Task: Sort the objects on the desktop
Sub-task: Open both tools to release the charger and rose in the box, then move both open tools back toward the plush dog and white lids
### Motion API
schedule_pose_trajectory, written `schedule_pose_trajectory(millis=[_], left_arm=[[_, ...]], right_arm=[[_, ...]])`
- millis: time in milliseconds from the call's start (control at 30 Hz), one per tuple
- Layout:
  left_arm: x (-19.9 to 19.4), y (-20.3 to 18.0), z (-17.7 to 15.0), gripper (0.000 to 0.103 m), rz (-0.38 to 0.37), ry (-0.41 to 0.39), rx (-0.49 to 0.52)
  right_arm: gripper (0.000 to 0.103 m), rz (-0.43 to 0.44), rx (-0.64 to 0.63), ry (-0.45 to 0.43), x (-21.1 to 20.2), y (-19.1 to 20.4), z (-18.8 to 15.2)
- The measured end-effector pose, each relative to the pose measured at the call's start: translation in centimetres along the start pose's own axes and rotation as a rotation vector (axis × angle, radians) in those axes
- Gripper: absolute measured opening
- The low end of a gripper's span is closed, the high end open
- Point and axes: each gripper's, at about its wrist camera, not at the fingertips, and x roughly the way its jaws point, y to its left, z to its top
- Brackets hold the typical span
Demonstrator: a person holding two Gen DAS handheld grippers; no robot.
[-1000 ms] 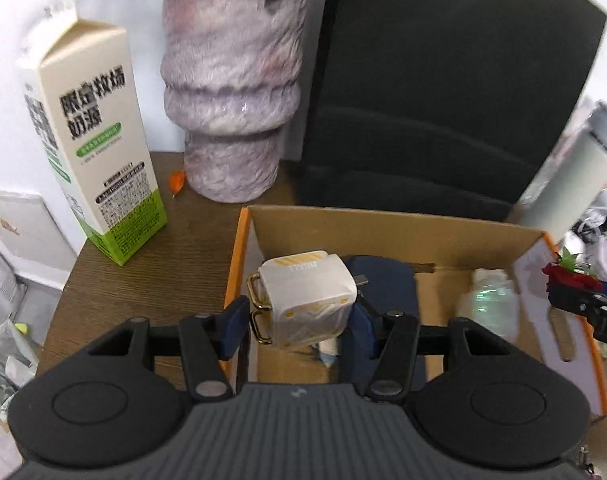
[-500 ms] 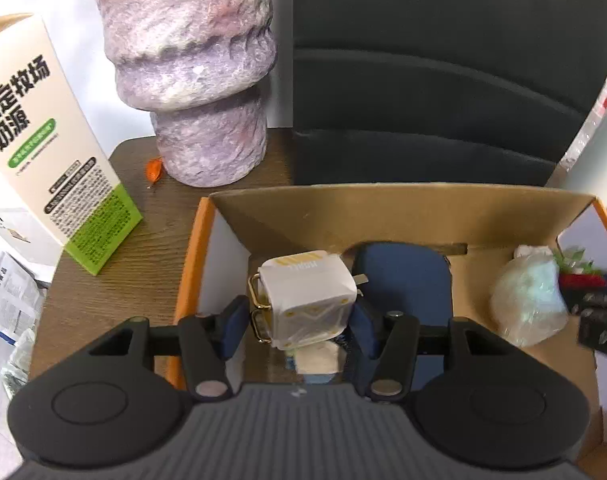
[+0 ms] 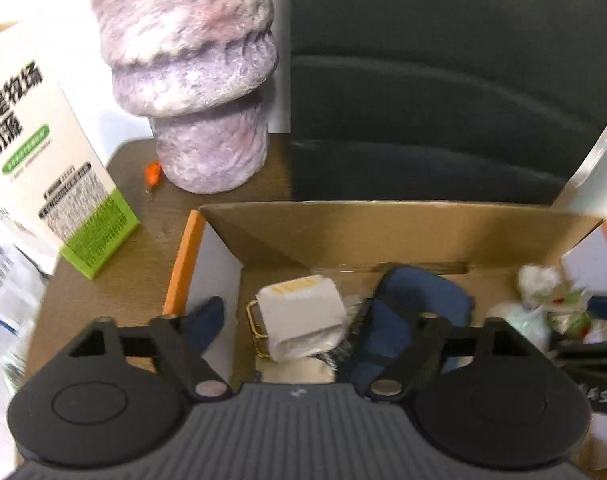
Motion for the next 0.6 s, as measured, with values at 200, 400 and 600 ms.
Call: schedule_pose_trajectory(millis=[200,400,600], left_arm=[[-3.1,-0.1,0.3,0.098,-0.011,-0.027,0.045],[-7.0,0.0,0.7,0.103,-0.032,-0.044,0.029],[-11.3,0.4,0.6,0.103,-0.074,-0.049,-0.015]], right_arm=[[0.081,0.001,0.038,-0.041,-2.3,-0.8,0.4],[0.081,0.018,0.041,-0.086,-6.6,-0.8,0.3],[0.081,0.024,0.054,-0.134,-11.5,-1.2,-0.2]])
